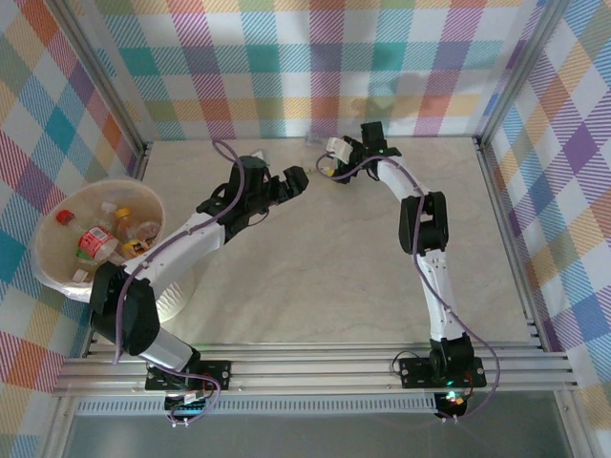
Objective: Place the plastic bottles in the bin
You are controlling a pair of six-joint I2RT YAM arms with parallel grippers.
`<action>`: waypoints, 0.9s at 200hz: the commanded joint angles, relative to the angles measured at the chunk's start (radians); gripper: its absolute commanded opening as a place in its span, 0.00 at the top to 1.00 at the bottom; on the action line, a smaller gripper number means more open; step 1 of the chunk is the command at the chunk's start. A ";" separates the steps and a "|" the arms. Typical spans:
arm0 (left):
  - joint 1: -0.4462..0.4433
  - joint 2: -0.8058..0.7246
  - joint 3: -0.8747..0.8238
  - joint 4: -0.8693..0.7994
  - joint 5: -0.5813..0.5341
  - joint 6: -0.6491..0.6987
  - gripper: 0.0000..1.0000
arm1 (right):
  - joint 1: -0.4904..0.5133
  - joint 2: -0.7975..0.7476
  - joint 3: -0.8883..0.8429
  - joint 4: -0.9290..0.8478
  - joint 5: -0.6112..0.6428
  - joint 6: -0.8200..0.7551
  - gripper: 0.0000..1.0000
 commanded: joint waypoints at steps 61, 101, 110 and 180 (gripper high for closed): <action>0.027 0.014 0.048 -0.075 0.007 0.048 0.00 | 0.003 0.057 0.123 -0.264 -0.104 -0.049 0.39; 0.028 -0.023 -0.015 -0.033 0.018 0.038 0.00 | 0.009 -0.179 -0.247 -0.016 -0.092 0.088 0.72; 0.027 -0.038 -0.039 -0.017 0.018 0.024 0.00 | 0.010 -0.249 -0.344 0.051 -0.091 0.141 0.73; -0.005 -0.143 -0.206 0.200 0.135 -0.084 0.00 | 0.022 -0.935 -1.228 0.570 -0.065 0.701 0.77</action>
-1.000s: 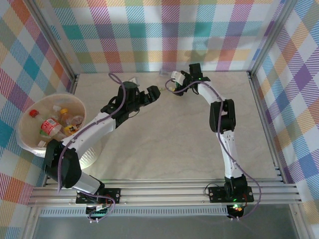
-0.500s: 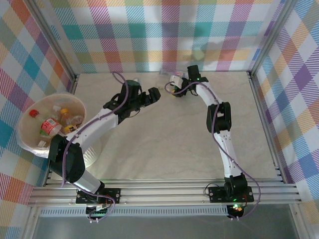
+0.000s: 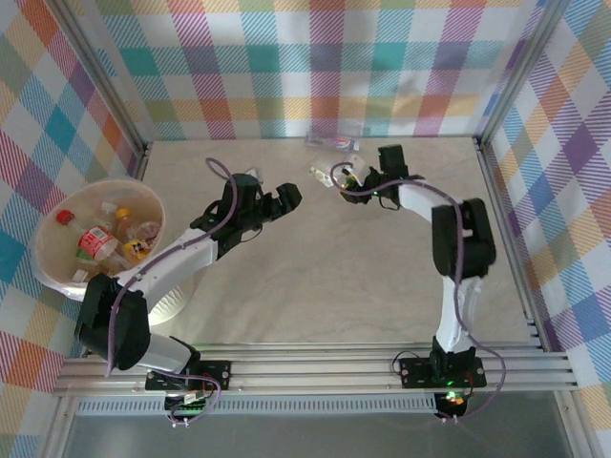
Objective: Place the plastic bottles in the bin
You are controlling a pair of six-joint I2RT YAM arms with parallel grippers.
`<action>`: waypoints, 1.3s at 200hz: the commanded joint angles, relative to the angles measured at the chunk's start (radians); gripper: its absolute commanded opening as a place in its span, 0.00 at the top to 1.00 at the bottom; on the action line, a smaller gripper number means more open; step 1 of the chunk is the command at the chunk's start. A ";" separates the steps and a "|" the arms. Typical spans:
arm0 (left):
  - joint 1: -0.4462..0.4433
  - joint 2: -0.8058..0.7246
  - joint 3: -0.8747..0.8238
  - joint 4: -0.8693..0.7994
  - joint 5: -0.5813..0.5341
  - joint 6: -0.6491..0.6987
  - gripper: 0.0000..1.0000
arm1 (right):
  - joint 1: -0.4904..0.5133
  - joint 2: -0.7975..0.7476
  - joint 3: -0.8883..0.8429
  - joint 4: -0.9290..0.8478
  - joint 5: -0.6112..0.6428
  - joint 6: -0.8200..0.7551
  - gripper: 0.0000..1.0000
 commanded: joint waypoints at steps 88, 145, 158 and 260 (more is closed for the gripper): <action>-0.114 0.052 0.021 0.379 0.238 -0.046 0.00 | 0.040 -0.756 -0.690 0.190 -0.058 1.021 0.79; -0.137 0.150 0.081 0.408 0.272 -0.067 0.00 | 0.047 -0.842 -0.788 0.326 -0.221 1.216 0.77; -0.144 0.182 0.112 0.403 0.315 -0.066 0.00 | 0.048 -0.831 -0.768 0.313 -0.267 1.223 0.77; -0.178 0.264 0.108 0.689 0.436 -0.163 0.06 | 0.058 -0.777 -0.758 0.561 -0.418 1.449 0.76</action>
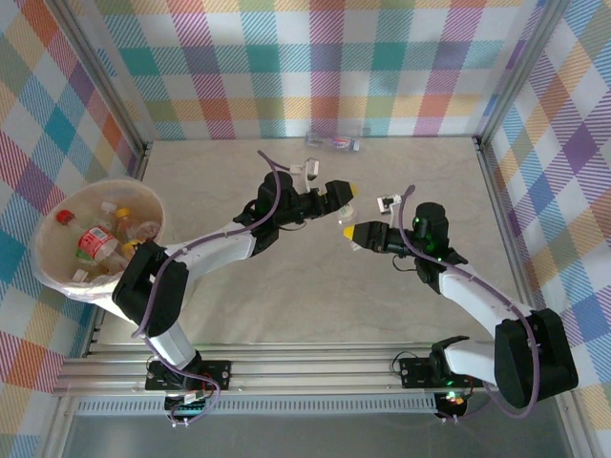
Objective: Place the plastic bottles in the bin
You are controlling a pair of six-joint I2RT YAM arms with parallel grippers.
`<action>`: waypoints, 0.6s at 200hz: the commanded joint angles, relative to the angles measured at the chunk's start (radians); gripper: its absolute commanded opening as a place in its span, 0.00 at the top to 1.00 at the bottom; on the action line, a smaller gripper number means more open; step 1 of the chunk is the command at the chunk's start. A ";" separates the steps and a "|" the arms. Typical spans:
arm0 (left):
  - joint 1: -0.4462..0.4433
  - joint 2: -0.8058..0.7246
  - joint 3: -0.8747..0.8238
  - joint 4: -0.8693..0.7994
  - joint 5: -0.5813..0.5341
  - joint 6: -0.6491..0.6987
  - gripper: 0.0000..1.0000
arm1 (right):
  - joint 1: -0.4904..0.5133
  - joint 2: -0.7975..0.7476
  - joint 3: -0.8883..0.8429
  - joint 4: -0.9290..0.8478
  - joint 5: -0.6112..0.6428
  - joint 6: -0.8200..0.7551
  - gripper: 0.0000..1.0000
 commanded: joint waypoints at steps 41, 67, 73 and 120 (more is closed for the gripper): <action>-0.013 -0.014 -0.020 0.167 0.083 -0.031 0.22 | 0.008 0.015 0.030 0.159 -0.056 0.119 0.74; -0.014 -0.016 -0.018 0.169 0.084 -0.030 0.39 | 0.009 0.007 0.035 0.124 -0.088 0.091 0.71; -0.015 -0.017 -0.019 0.171 0.084 -0.030 0.42 | 0.009 0.002 0.033 0.109 -0.087 0.083 0.69; -0.016 -0.030 -0.038 0.147 -0.005 -0.023 0.48 | 0.009 -0.040 0.052 -0.052 -0.035 -0.031 0.37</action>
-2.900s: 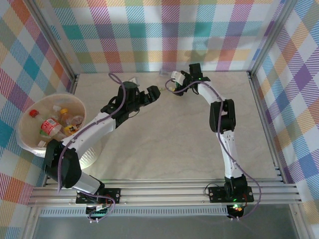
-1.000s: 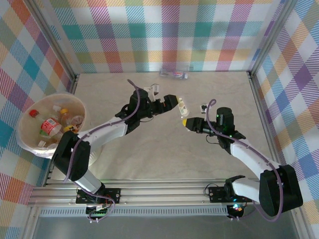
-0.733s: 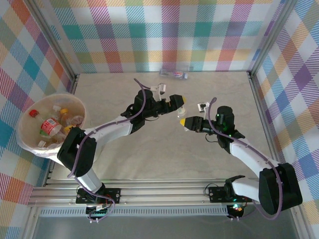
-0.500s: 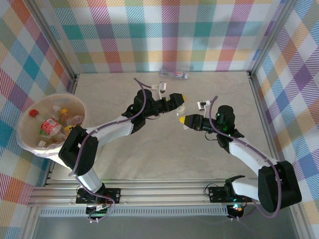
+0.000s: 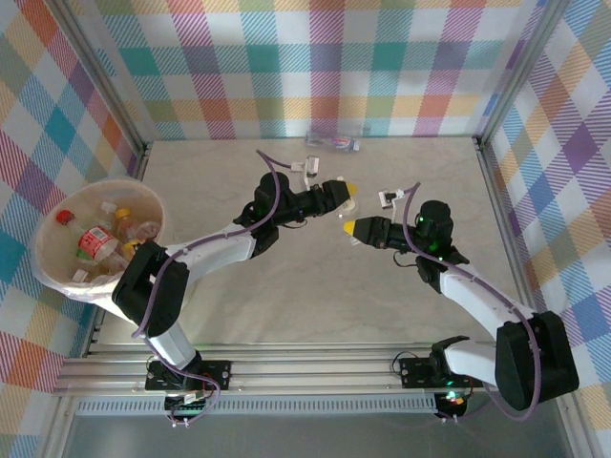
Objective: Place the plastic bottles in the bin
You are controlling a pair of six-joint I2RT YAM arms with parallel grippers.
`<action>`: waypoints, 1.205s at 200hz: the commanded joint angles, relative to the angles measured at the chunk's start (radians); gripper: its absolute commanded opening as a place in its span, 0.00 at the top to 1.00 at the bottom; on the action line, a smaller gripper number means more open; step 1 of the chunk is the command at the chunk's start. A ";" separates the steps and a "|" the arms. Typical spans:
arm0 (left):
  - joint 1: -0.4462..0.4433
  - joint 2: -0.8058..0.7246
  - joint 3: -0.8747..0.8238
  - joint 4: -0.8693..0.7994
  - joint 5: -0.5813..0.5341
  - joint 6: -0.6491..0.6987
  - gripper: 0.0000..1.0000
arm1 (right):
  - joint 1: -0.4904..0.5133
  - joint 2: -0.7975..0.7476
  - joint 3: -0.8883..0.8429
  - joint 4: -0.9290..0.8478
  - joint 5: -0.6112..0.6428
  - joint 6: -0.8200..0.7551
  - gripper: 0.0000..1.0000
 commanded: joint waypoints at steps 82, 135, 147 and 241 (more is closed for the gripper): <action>-0.013 -0.165 -0.011 -0.342 -0.353 0.184 0.53 | 0.009 -0.145 0.126 -0.501 0.218 -0.316 0.00; -0.013 -0.318 -0.020 -0.538 -0.510 0.302 0.52 | 0.008 -0.185 0.182 -0.591 0.395 -0.352 0.00; -0.012 -0.361 -0.014 -0.591 -0.543 0.331 0.52 | 0.008 -0.192 0.179 -0.581 0.446 -0.350 0.00; -0.012 -0.645 0.170 -1.129 -0.886 0.532 0.52 | 0.008 -0.153 0.162 -0.498 0.585 -0.349 0.00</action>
